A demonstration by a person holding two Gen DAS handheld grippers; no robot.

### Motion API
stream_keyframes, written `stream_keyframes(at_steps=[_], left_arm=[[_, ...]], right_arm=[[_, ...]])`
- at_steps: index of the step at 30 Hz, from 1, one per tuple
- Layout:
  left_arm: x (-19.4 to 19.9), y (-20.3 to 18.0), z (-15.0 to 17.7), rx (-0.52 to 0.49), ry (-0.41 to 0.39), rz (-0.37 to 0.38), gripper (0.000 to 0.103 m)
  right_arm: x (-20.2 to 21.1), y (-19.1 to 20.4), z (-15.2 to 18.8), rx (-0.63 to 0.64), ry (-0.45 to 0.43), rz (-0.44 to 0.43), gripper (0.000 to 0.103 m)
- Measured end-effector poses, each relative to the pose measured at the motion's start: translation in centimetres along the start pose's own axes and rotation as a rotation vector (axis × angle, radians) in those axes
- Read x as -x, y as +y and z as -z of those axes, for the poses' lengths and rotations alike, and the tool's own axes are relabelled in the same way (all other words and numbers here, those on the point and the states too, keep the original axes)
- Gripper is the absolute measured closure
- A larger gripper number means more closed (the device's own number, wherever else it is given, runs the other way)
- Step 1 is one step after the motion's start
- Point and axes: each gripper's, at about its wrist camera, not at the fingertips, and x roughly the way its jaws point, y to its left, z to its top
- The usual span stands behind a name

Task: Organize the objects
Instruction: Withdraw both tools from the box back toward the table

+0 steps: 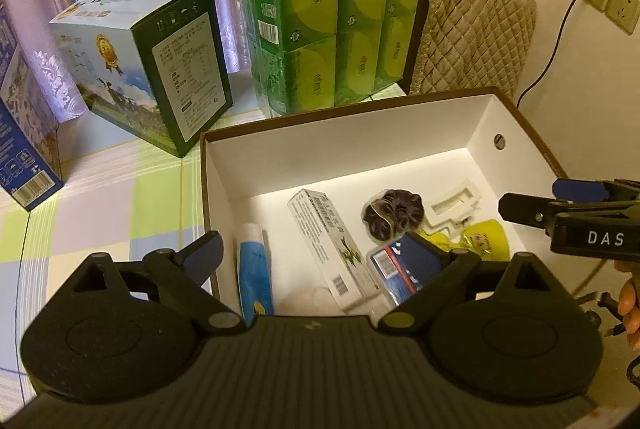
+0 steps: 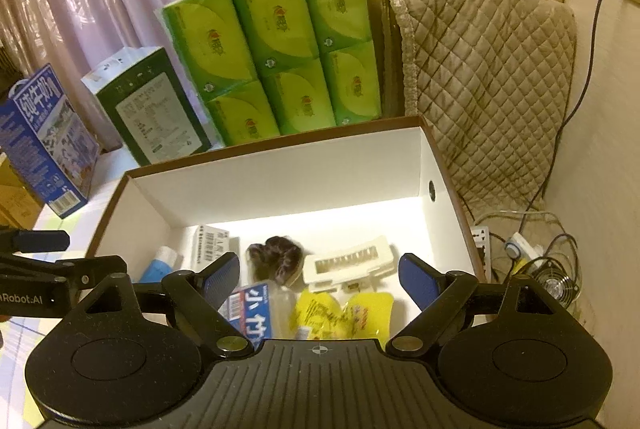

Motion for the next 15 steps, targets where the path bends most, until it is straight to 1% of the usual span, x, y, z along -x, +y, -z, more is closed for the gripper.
stream_keyframes(at_steps=[7, 11, 15], left_arm=[[3.3, -0.2, 1.4, 0.024, -0.038, 0.018, 0.009], [5.1, -0.1, 2.1, 0.033, -0.062, 0.023, 0.006], [7.1, 0.1, 3.1, 0.039, -0.087, 0.023, 0.005]], right_arm=[[2.9, 1.2, 1.0, -0.007, -0.026, -0.029, 0.019], [4.5, 2.2, 1.4, -0.003, -0.043, -0.045, 0.019], [6.0, 3.1, 2.2, 0.001, -0.057, -0.056, 0.019]])
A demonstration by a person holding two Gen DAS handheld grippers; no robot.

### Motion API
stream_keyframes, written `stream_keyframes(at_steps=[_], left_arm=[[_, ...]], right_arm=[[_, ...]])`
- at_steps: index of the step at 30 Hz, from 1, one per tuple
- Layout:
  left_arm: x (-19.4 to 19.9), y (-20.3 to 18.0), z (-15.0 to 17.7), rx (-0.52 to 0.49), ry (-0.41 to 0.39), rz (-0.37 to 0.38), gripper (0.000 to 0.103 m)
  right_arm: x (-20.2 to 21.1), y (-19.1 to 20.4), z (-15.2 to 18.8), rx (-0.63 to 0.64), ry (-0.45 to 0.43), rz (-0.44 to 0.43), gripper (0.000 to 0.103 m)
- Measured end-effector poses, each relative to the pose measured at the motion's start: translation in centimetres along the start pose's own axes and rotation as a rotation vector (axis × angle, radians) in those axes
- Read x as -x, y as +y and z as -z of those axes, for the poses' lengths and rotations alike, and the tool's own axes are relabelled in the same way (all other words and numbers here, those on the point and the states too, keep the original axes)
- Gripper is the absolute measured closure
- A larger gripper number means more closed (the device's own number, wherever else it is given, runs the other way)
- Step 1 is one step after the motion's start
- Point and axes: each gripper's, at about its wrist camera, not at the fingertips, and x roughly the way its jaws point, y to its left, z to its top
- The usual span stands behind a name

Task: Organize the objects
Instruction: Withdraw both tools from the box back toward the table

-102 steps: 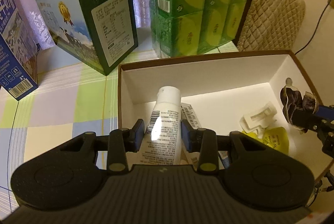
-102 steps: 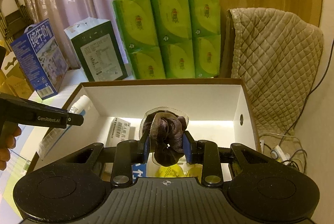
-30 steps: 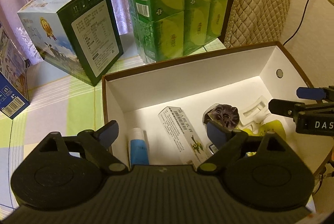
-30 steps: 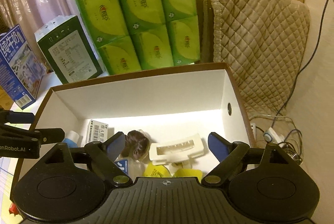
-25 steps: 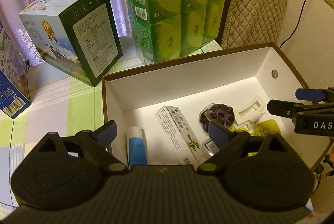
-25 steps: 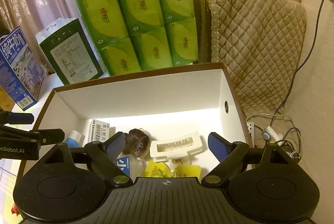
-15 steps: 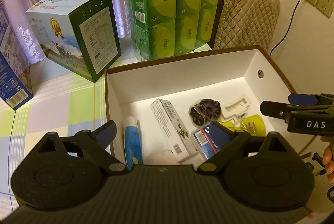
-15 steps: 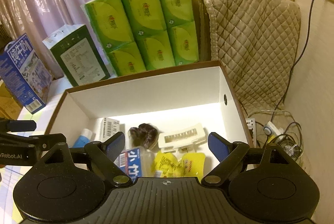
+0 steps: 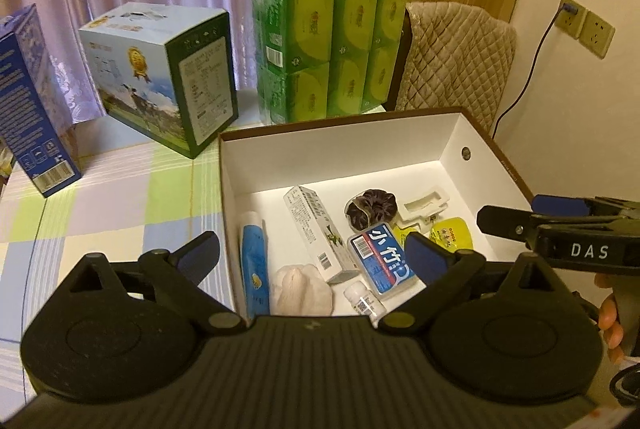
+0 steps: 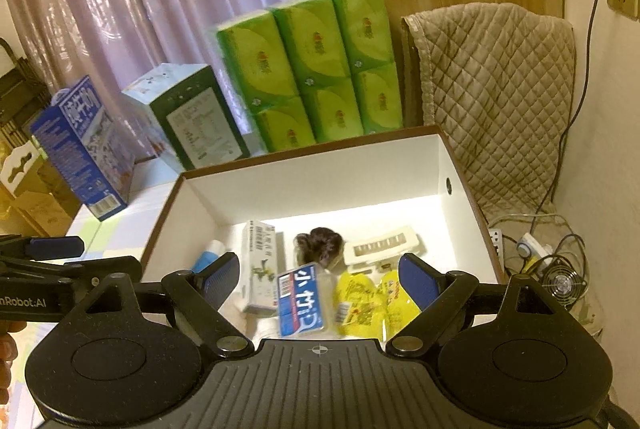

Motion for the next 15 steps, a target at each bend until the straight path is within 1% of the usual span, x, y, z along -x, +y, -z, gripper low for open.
stream_keyframes(at_steps=[7, 15], left_arm=[[3.2, 1.6, 2.4, 0.019, -0.015, -0.004, 0.005], [5.8, 4.1, 5.3, 0.057, -0.006, -0.013, 0.005]], right_arm=[[1.8, 1.8, 1.8, 0.014, 0.006, -0.021, 0.019], [2.5, 5.1, 4.5, 0.039, 0.051, -0.052, 0.019]])
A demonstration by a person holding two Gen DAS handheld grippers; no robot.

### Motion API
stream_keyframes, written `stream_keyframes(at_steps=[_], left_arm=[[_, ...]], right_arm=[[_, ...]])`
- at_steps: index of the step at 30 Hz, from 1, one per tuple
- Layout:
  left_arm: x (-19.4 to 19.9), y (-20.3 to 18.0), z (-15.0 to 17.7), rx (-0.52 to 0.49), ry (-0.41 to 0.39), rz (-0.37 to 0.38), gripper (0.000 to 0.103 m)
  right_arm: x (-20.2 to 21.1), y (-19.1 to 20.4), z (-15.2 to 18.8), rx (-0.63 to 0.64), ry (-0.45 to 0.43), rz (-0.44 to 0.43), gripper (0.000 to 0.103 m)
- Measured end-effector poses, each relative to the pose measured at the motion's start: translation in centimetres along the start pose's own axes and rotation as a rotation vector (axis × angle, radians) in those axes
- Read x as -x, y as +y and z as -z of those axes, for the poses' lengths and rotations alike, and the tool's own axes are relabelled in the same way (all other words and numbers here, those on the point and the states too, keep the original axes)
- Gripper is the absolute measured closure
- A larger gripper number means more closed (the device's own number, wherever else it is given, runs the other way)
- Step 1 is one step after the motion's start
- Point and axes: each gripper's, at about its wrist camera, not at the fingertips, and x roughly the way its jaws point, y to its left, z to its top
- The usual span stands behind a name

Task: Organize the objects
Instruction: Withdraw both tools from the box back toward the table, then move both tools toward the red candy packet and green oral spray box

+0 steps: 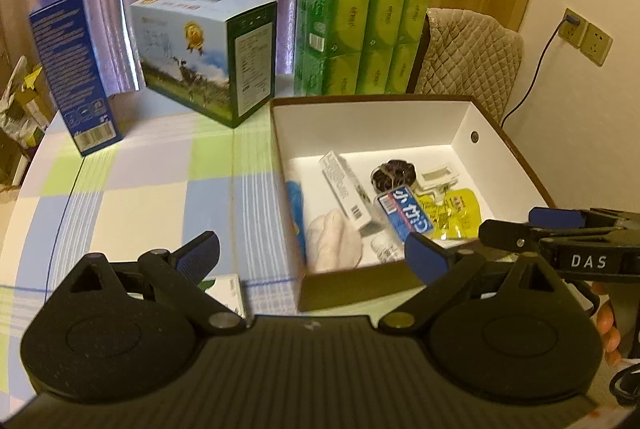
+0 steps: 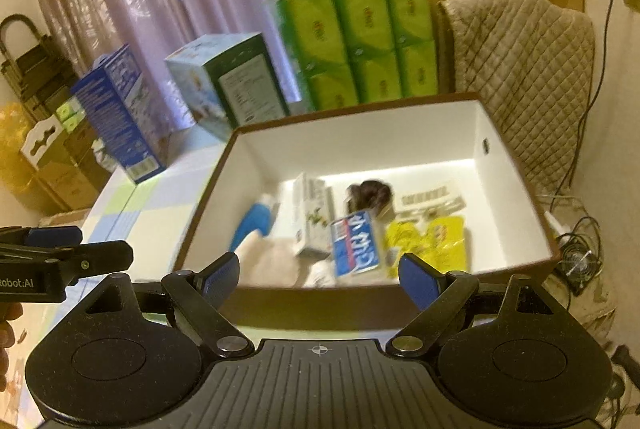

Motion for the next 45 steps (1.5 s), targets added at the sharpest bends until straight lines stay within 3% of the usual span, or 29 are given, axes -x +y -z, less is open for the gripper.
stream_keyframes(at_steps=[21, 35, 45], left_arm=[[3.9, 7.8, 8.1, 0.049, 0.075, -0.034, 0.005], [2.2, 12.1, 11.8, 0.072, 0.157, -0.084, 0.007], [0.0, 13.6, 12.5, 0.041, 0.192, -0.089, 0.011]], right_arm=[[-1.0, 7.6, 6.4, 0.025, 0.12, -0.034, 0.019], [-4.2, 11.1, 9.4, 0.039, 0.201, -0.041, 0.019], [-6.2, 12.1, 10.1, 0.037, 0.241, -0.041, 0.019]])
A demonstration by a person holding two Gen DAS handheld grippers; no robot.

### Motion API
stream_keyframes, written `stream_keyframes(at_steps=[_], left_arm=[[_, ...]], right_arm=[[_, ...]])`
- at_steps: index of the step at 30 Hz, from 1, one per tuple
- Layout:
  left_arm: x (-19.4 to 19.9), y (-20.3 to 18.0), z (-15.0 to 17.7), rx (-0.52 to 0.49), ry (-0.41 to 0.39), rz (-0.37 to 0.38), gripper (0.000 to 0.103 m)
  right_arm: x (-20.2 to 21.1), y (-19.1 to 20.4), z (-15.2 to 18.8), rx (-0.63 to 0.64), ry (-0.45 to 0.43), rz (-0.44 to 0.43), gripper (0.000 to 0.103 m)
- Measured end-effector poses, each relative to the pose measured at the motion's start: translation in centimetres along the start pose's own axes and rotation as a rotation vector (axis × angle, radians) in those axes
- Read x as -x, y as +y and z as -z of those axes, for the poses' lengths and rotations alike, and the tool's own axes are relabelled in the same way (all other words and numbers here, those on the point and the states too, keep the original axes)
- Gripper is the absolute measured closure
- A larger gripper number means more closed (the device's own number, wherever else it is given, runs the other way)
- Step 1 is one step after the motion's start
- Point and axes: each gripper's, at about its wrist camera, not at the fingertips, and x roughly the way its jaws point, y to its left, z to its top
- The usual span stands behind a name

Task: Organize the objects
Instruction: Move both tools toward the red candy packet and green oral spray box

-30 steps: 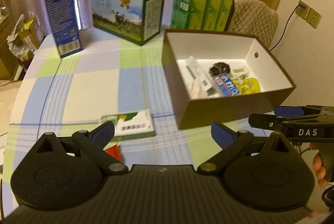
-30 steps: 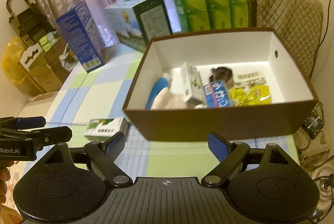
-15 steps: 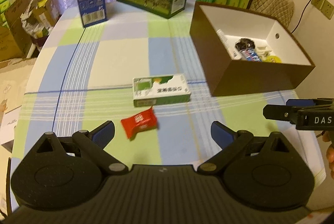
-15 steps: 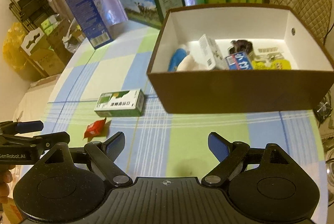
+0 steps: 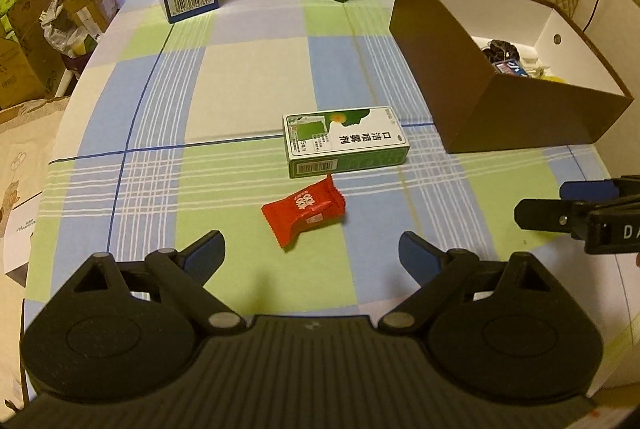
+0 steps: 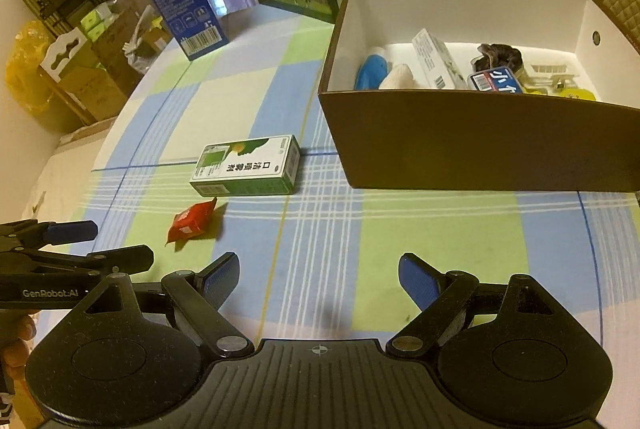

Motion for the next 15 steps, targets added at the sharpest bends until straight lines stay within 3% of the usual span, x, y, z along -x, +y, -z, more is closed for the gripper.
stream_keyframes(at_steps=[15], left_arm=[[-4.3, 0.8, -0.3, -0.151, -0.029, 0.04, 0.017]], right_arm=[[-1.7, -1.5, -0.5, -0.049, 0.034, 0.034, 0.019]])
